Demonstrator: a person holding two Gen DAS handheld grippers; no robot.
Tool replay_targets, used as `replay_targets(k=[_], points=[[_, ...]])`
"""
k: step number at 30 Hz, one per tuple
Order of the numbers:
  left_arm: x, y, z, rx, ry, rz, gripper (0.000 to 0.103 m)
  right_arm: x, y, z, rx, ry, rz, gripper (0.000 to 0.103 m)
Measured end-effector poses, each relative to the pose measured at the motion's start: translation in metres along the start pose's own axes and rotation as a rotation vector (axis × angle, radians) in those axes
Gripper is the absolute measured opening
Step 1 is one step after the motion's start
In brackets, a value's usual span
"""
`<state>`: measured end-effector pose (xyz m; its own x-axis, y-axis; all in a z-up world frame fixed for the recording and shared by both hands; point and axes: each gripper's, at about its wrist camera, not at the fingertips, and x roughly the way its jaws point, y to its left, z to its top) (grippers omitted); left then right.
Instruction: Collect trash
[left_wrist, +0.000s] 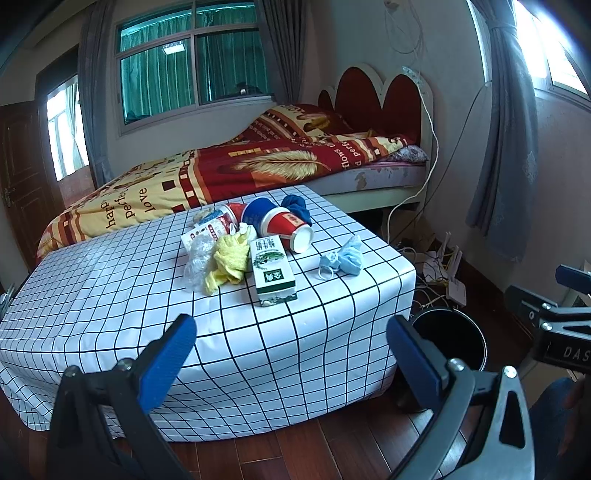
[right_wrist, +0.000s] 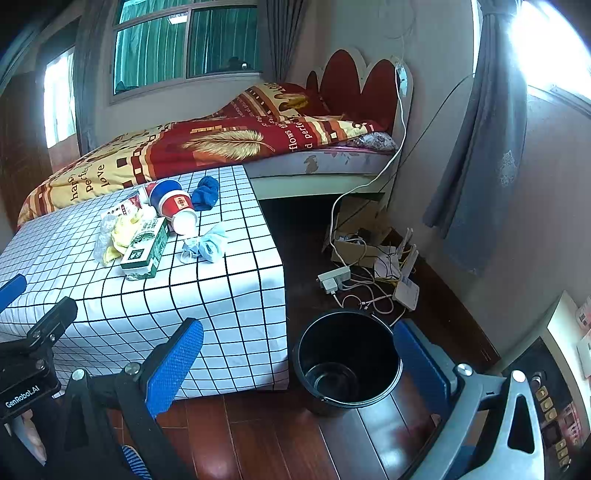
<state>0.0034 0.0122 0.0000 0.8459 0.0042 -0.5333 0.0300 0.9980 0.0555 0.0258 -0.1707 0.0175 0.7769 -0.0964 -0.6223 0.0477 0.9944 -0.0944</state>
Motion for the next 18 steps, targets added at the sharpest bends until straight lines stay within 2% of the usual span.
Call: replay_targets(k=[18], points=[[0.0014, -0.0023, -0.0046, 0.005, 0.007, 0.003, 0.103, 0.0008, -0.0019, -0.0032, 0.003, 0.005, 0.002, 0.103]])
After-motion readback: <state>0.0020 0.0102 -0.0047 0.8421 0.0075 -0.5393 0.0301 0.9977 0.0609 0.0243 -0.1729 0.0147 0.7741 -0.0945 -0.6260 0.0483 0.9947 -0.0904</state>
